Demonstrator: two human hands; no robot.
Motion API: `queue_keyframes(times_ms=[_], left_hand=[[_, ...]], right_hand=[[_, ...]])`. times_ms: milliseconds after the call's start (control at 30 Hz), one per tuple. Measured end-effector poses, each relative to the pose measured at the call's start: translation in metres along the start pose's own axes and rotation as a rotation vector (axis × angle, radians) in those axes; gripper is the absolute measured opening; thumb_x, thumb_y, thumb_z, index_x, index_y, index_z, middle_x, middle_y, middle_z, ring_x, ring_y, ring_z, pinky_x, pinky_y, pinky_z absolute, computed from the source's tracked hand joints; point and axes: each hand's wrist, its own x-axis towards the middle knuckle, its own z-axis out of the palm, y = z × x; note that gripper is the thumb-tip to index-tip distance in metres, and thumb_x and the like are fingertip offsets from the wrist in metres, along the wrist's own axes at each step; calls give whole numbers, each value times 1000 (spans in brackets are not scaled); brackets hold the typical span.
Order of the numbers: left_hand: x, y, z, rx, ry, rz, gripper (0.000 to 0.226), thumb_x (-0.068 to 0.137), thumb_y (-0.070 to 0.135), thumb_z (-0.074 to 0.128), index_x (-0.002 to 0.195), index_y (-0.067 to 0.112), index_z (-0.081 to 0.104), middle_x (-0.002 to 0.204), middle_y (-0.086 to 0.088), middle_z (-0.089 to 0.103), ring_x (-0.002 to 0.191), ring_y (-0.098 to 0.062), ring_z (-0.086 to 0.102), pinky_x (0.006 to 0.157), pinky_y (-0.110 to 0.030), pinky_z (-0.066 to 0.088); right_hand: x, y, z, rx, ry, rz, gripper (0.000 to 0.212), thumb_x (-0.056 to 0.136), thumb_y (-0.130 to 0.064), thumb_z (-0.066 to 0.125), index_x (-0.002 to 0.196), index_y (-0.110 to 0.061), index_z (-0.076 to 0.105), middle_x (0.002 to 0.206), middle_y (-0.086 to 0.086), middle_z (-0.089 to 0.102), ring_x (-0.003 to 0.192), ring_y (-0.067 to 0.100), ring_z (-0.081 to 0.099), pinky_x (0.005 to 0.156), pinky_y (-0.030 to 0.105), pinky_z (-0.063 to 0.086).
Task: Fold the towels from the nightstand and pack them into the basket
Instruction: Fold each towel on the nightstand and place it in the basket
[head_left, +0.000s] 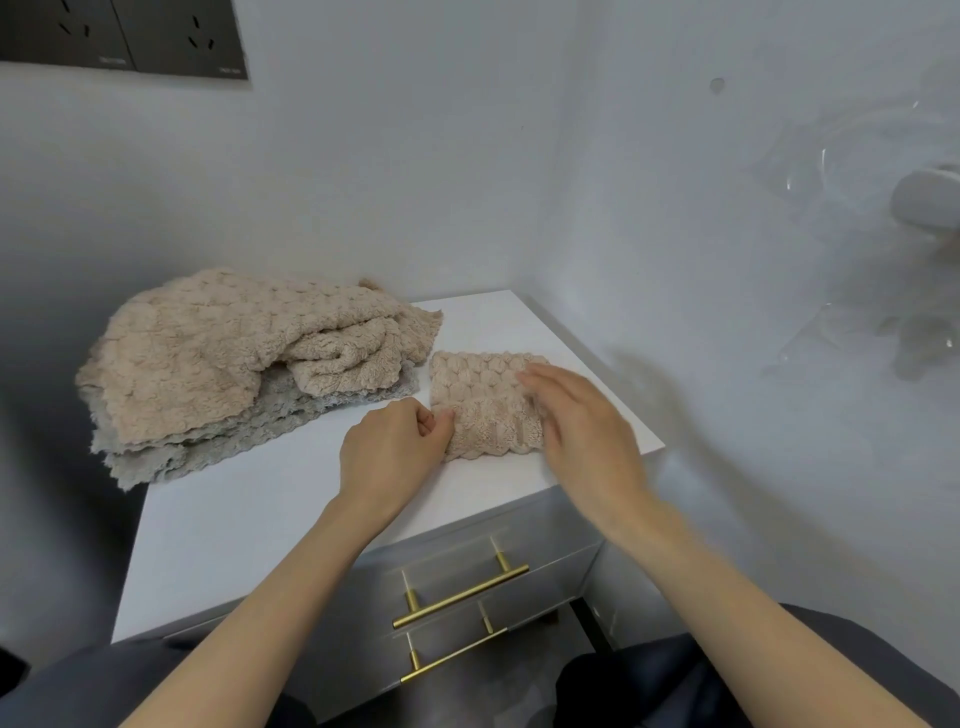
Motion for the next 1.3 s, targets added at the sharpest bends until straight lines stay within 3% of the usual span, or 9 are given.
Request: queue_keyframes(times_ms=[200, 400, 667, 800, 867, 1000, 1133, 1233, 1300], left_hand=[[1, -1, 0, 7, -9, -7, 38, 90, 46, 49, 67, 18, 57, 61, 3, 62, 64, -15, 57, 55, -29, 37], [1, 1, -2, 43, -42, 0, 38, 89, 41, 50, 65, 12, 58, 62, 0, 62, 66, -19, 58, 64, -33, 46], [-3, 3, -3, 74, 2, 39, 26, 90, 38, 50, 77, 17, 55, 74, 6, 60, 73, -18, 56, 65, -33, 45], [-8, 6, -6, 29, 135, 398, 11, 93, 15, 54, 102, 12, 60, 103, 0, 57, 93, -19, 53, 69, -31, 43], [-8, 4, -8, 55, 41, 557, 26, 93, 9, 53, 117, 13, 63, 121, 0, 58, 109, -21, 54, 83, -36, 48], [-12, -5, -7, 71, -265, 500, 58, 90, 17, 49, 145, 30, 37, 151, 19, 31, 140, 0, 24, 110, -23, 31], [-9, -9, -11, 59, -217, 505, 56, 91, 22, 51, 144, 33, 38, 145, 18, 41, 131, -3, 39, 104, -23, 37], [-9, -9, -9, -18, -165, 506, 49, 87, 15, 55, 133, 28, 50, 119, 10, 60, 100, -5, 54, 89, -21, 44], [-9, -8, -9, -104, -157, 445, 42, 84, 15, 55, 124, 29, 56, 102, 9, 65, 83, -3, 55, 80, -23, 47]], right_hand=[[-10, -23, 20, -186, -251, -225, 55, 101, -9, 35, 152, -16, 18, 160, -1, 15, 148, 14, 7, 115, 21, -11], [-13, -10, 23, -262, -320, -170, 59, 101, -14, 30, 154, -17, 3, 161, -2, 1, 148, 12, -3, 110, 18, -17], [-19, 16, 9, -331, -296, -19, 54, 103, -21, 27, 154, -14, 7, 161, 0, 8, 147, 11, 8, 115, 21, 5], [-16, 19, 7, -332, -297, -20, 52, 104, -21, 28, 153, -16, 12, 161, -1, 13, 146, 11, 14, 115, 24, 13], [-13, 20, 4, -325, -280, -13, 51, 103, -19, 32, 152, -19, 19, 159, -4, 20, 143, 12, 24, 111, 27, 27], [-8, 24, 0, -228, -273, -3, 52, 98, -13, 40, 148, -22, 33, 152, -6, 36, 135, 14, 36, 100, 30, 41], [-6, 27, -2, -115, -263, 19, 51, 93, -4, 44, 142, -21, 45, 141, -3, 49, 129, 16, 40, 96, 34, 44], [-3, 31, -4, -14, -252, 49, 50, 92, 0, 42, 136, -20, 54, 133, -2, 56, 124, 18, 44, 99, 30, 39], [-2, 33, -5, 71, -249, 93, 47, 93, -1, 41, 133, -20, 57, 120, -2, 61, 113, 16, 48, 91, 22, 36]])
